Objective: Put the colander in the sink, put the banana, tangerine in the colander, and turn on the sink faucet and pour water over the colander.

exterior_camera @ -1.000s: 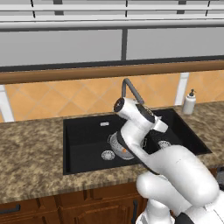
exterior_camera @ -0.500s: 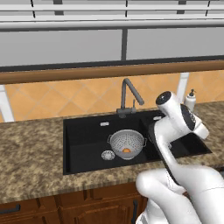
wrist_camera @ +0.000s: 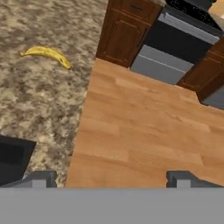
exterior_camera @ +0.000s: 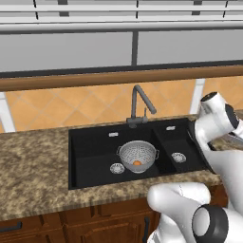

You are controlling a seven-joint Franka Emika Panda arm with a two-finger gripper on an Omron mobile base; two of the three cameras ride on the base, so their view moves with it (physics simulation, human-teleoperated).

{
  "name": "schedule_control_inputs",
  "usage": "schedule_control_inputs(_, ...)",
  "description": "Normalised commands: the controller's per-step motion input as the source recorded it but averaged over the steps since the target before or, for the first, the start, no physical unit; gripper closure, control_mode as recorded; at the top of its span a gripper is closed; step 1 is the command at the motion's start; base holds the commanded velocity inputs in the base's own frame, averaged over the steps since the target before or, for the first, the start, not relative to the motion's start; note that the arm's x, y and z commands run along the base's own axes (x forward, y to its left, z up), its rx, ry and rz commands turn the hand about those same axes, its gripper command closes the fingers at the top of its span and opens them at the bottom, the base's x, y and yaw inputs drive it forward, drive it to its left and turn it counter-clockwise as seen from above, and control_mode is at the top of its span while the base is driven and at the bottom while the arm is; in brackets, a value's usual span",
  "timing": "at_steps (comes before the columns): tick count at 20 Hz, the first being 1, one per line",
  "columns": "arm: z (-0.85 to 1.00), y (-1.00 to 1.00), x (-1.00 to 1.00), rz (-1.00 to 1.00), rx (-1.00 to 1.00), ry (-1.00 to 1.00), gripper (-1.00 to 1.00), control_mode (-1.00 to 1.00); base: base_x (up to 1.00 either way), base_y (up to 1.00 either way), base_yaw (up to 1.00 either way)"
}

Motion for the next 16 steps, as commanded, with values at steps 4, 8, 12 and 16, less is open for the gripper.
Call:
schedule_control_inputs(4,0.00,-1.00,0.00,-0.05,0.02,0.27,-1.00,-1.00,0.00,0.00,0.00)
schedule_control_inputs(8,0.00,-1.00,0.03,0.12,0.00,0.08,-1.00,-1.00,0.00,0.00,0.00)
schedule_control_inputs(12,-0.03,-1.00,0.07,0.22,0.04,0.05,-1.00,-1.00,0.00,0.00,0.00)
schedule_control_inputs(16,-0.33,-1.00,0.00,0.30,0.20,0.03,-1.00,-1.00,0.00,0.00,0.00)
